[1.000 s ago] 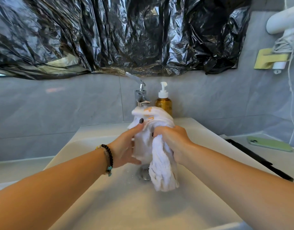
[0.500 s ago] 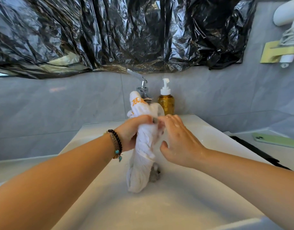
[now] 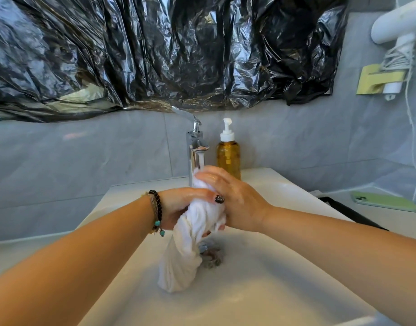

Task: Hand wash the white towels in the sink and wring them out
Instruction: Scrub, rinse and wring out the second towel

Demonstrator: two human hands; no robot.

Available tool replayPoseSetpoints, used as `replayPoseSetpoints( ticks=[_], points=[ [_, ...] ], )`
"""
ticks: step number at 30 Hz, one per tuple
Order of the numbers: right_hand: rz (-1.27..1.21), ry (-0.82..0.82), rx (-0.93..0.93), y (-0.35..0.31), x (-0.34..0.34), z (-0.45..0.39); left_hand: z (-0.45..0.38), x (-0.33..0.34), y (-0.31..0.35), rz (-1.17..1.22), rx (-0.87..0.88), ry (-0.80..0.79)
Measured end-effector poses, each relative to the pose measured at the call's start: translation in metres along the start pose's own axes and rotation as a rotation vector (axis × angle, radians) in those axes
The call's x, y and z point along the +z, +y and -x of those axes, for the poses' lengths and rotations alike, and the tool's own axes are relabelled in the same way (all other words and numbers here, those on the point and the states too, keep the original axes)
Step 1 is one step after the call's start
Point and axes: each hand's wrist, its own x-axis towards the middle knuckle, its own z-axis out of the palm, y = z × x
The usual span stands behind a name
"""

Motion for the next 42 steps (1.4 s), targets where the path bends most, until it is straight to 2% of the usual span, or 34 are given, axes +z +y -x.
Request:
replayPoseSetpoints(
  ticks=[2, 4, 6, 9, 12, 15, 18, 21, 24, 28, 32, 34, 36, 40, 42],
  points=[
    [0.071, -0.001, -0.056, 0.006, -0.003, -0.002, 0.001, -0.006, -0.008, 0.072, -0.018, -0.07],
    [0.232, -0.074, -0.068, 0.013, -0.003, -0.006, 0.002, -0.005, -0.02, 0.103, -0.018, -0.06],
    [0.38, -0.158, -0.055, 0.018, -0.003, -0.01, 0.001, 0.008, -0.029, 0.047, -0.001, 0.059],
    [0.486, -0.244, -0.021, 0.018, -0.003, -0.016, -0.008, 0.013, -0.027, -0.178, 0.097, 0.348],
    [0.564, -0.299, 0.023, 0.008, -0.013, -0.028, -0.018, 0.003, -0.018, -0.443, 0.184, 0.473],
    [0.489, -0.459, 0.21, -0.001, -0.023, -0.041, -0.024, -0.003, -0.012, -0.765, 0.16, 0.588],
    [0.388, -0.616, 0.414, -0.007, -0.024, -0.054, -0.028, -0.005, -0.007, -0.98, 0.146, 0.701],
    [0.269, -0.807, 0.558, -0.005, -0.025, -0.064, -0.027, -0.001, -0.005, -1.155, 0.121, 0.689],
    [0.118, -0.879, 0.641, 0.0, -0.026, -0.067, -0.022, 0.001, -0.004, -1.28, 0.134, 0.699],
    [-0.018, -0.84, 0.689, -0.001, -0.021, -0.059, -0.013, 0.004, -0.001, -1.409, 0.127, 0.687],
    [-0.295, -0.563, 0.825, -0.008, -0.004, -0.037, -0.001, 0.005, 0.003, -1.639, 0.111, 0.691],
    [-0.49, -0.406, 0.918, -0.011, 0.004, -0.028, 0.002, 0.002, 0.006, -1.734, 0.142, 0.695],
    [-0.641, -0.32, 0.976, -0.015, 0.009, -0.024, 0.004, -0.002, 0.009, -1.824, 0.188, 0.688],
    [-0.711, -0.374, 1.039, -0.02, 0.008, -0.022, 0.009, -0.003, 0.008, -1.781, 0.222, 0.706],
    [-1.006, -0.388, 1.082, -0.023, 0.001, -0.021, 0.016, -0.009, 0.008, -1.598, 0.221, 0.771]
  ],
)
